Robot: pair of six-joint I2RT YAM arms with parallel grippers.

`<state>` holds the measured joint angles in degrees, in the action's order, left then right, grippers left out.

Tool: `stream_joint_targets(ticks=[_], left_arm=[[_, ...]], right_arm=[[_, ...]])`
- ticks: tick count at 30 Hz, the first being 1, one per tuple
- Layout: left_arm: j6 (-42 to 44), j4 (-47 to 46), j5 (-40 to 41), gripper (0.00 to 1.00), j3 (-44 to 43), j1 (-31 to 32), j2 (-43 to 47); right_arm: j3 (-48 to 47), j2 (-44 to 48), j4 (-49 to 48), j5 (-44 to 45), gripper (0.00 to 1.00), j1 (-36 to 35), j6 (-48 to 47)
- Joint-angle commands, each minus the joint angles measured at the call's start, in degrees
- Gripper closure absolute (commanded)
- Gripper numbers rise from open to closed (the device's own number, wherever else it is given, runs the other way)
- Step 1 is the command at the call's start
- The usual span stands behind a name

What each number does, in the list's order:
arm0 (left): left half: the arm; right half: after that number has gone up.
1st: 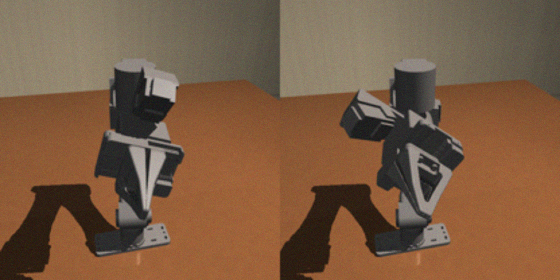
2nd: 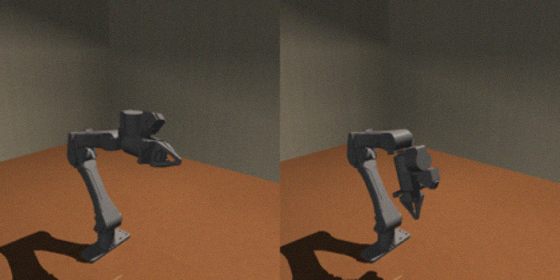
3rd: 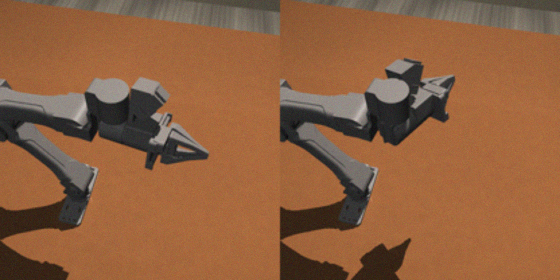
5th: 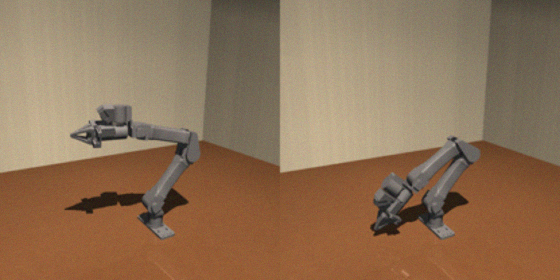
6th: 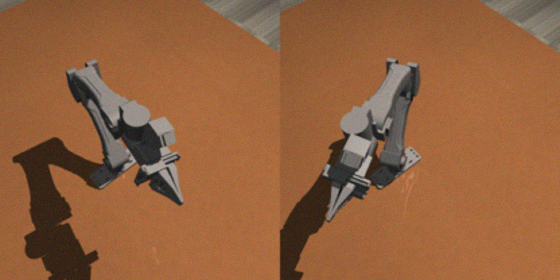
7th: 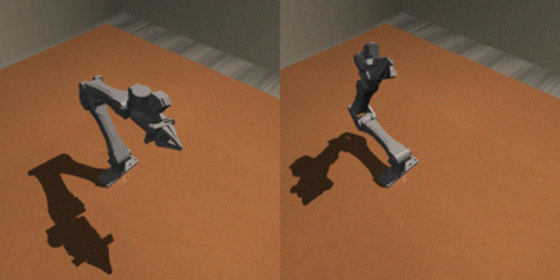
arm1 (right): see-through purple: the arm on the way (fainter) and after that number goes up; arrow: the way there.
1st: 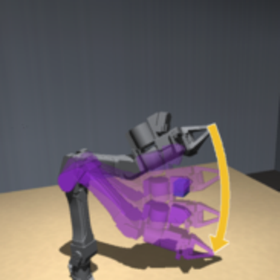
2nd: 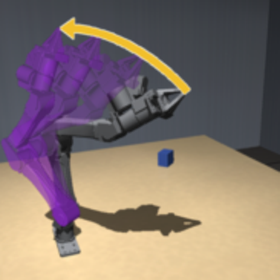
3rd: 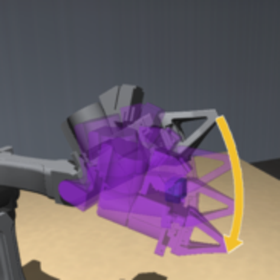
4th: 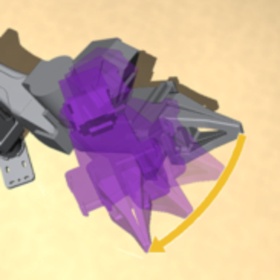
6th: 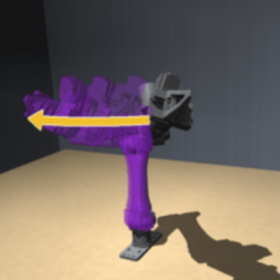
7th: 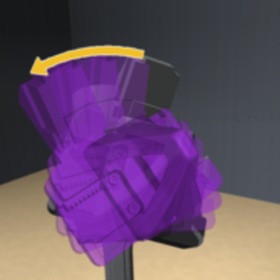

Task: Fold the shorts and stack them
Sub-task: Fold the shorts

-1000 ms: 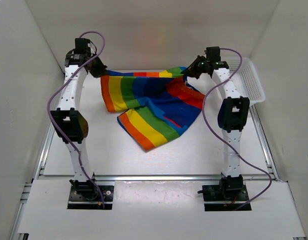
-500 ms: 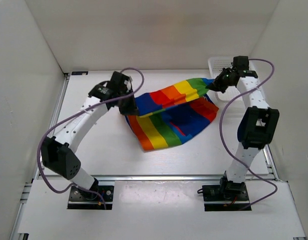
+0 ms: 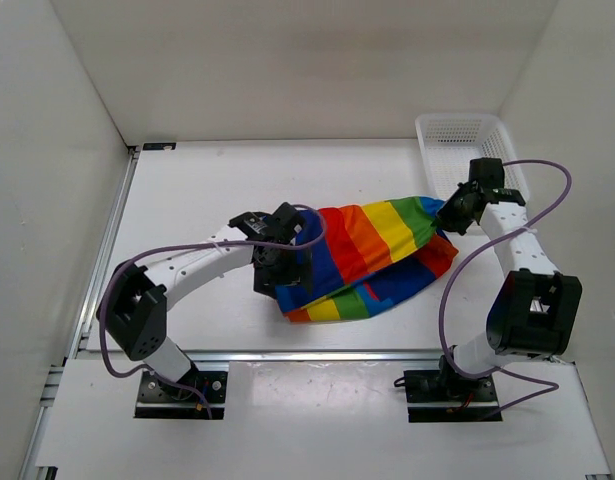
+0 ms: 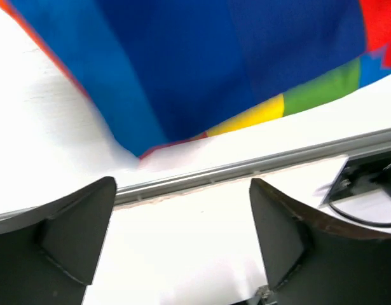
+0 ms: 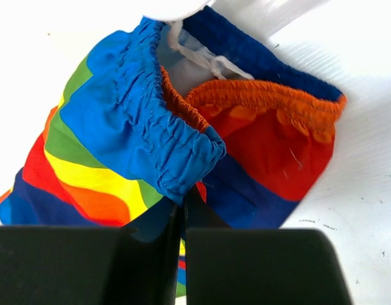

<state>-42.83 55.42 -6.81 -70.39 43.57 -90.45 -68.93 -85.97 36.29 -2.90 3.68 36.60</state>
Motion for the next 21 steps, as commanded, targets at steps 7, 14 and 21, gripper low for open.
stream_joint_targets(ticks=[7, 14, 21], left_arm=[[-9.19, -3.54, 2.69, 0.0, 9.02, -3.31, 2.39], [-10.7, -11.82, -2.06, 0.0, 8.35, -2.61, -6.74], [-12.8, -12.35, -2.86, 0.58, 5.97, -1.47, -9.92]], right_arm=[[-0.33, -0.6, -1.84, 0.44, 0.96, 0.18, -0.92], [-0.33, 0.46, -1.84, -0.71, 0.94, 0.18, -0.92], [0.19, 0.98, -2.37, -2.37, 0.93, 0.18, -0.92]])
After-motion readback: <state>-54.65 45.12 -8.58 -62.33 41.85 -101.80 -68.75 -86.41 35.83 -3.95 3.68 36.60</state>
